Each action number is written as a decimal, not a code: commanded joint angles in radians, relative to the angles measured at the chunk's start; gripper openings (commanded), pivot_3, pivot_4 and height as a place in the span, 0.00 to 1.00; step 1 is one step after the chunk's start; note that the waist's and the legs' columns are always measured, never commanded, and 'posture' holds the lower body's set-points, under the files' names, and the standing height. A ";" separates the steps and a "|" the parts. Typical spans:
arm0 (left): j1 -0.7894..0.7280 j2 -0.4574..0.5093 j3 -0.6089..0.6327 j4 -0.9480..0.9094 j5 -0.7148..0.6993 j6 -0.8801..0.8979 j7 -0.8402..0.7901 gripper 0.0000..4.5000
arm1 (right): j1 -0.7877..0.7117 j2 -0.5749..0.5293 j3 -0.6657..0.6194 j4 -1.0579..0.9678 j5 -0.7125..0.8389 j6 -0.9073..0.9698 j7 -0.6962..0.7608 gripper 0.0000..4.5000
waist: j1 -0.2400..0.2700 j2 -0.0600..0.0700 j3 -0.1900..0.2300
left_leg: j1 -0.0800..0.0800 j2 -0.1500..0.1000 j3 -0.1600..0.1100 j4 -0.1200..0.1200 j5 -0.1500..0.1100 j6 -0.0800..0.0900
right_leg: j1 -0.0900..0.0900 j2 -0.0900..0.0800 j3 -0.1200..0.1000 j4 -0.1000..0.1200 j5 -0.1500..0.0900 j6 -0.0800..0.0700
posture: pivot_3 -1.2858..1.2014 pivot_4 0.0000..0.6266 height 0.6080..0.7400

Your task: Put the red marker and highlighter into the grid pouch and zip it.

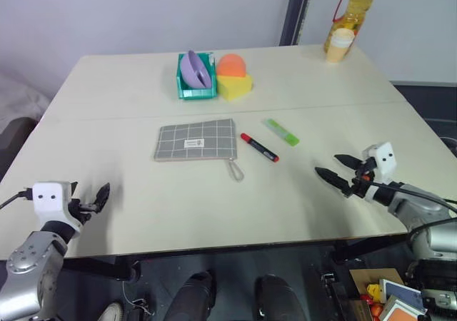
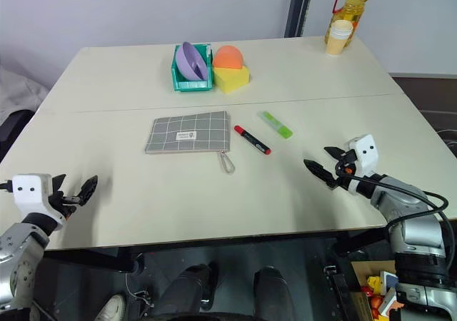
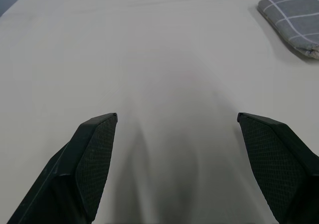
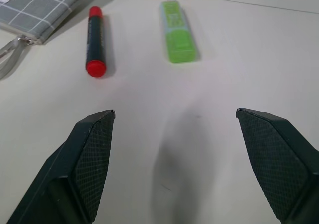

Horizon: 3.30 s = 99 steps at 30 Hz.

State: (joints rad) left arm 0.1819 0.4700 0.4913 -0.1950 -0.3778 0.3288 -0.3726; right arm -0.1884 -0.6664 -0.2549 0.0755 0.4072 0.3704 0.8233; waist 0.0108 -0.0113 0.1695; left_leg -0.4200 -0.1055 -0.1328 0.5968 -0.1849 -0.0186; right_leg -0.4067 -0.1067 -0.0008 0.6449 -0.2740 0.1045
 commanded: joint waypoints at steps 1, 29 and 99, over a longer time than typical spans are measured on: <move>0.001 0.004 0.021 -0.038 0.005 0.006 0.025 0.92 | -0.027 0.005 -0.003 -0.003 0.005 -0.019 0.001 0.90 | 0.001 0.000 0.000 | 0.000 0.000 0.000 0.000 0.000 0.000 | 0.000 0.000 0.000 0.000 0.000 0.000 | 0.52 0.24 1.00; -0.123 -0.001 -0.076 0.062 0.070 -0.043 0.037 0.93 | -0.380 0.368 0.365 -0.036 -0.134 0.090 -0.243 0.47 | -0.001 0.000 0.000 | 0.000 0.000 -0.001 0.000 0.000 0.000 | -0.001 0.003 -0.001 0.001 0.002 0.003 | 0.52 0.24 1.00; -0.774 0.123 -0.452 1.122 0.408 -1.033 -0.212 0.01 | -0.539 0.553 0.419 0.220 -0.343 0.022 -0.362 0.00 | -0.046 0.000 -0.001 | 0.005 -0.002 -0.002 -0.002 0.001 0.000 | -0.002 0.005 0.000 0.010 0.004 0.005 | 0.52 0.24 1.00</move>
State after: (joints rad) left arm -0.6094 0.5786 0.0039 1.0101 0.0795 -0.7419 -0.5878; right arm -0.7141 -0.1000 0.1633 0.3735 0.0742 0.4294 0.4419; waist -0.0356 -0.0113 0.1687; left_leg -0.4151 -0.1070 -0.1346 0.5945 -0.1835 -0.0191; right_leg -0.4088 -0.1020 -0.0009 0.6546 -0.2703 0.1095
